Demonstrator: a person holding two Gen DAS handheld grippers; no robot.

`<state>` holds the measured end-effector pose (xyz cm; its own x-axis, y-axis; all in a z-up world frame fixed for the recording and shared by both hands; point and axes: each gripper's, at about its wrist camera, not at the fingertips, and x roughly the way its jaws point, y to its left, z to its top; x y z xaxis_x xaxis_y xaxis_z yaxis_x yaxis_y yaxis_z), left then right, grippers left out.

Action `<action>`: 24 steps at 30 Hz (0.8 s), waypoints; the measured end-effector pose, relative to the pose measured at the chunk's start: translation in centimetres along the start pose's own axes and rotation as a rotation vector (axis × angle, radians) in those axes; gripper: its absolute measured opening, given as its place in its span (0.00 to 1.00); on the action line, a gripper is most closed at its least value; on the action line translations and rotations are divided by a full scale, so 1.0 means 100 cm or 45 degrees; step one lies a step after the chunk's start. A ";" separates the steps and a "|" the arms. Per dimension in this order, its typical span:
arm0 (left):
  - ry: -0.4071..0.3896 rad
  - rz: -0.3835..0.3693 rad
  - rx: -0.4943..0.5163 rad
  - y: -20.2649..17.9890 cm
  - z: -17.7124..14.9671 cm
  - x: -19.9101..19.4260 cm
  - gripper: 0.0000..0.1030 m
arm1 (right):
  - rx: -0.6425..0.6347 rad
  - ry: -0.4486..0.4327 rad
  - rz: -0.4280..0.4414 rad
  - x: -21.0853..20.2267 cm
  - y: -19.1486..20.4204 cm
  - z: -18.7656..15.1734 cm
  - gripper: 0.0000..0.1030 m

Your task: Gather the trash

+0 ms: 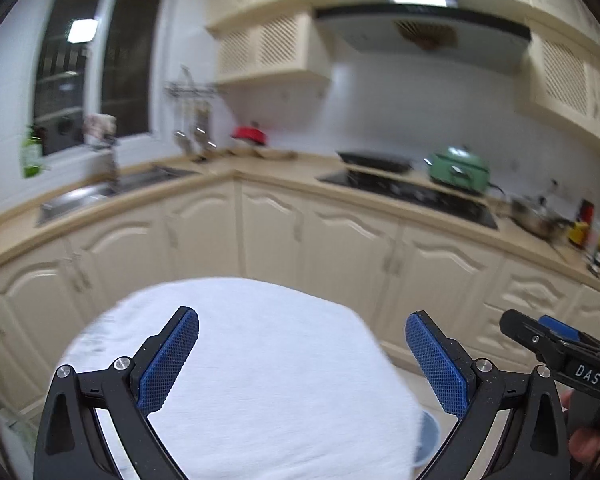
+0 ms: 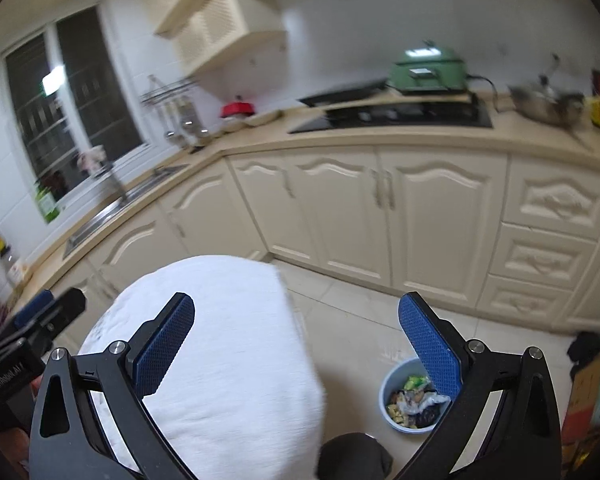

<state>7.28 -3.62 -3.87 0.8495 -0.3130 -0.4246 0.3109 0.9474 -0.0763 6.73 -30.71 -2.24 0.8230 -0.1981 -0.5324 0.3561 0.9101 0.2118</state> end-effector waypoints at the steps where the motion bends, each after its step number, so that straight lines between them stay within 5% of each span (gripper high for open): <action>1: -0.015 0.020 -0.003 0.007 -0.005 -0.015 0.99 | -0.018 -0.009 0.014 -0.005 0.011 -0.003 1.00; 9: -0.093 0.171 -0.051 0.045 -0.067 -0.144 0.99 | -0.159 -0.059 0.081 -0.045 0.095 -0.033 1.00; 15: -0.121 0.218 -0.096 0.036 -0.102 -0.199 0.99 | -0.249 -0.096 0.120 -0.072 0.137 -0.060 1.00; 24: -0.191 0.246 -0.121 0.032 -0.128 -0.258 0.99 | -0.300 -0.149 0.122 -0.103 0.150 -0.078 1.00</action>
<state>-19.07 8.33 -4.75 0.9452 -0.1256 -0.3014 0.1016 0.9904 -0.0940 0.14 -12.21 -0.04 0.8985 -0.1352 -0.4176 0.1726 0.9836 0.0529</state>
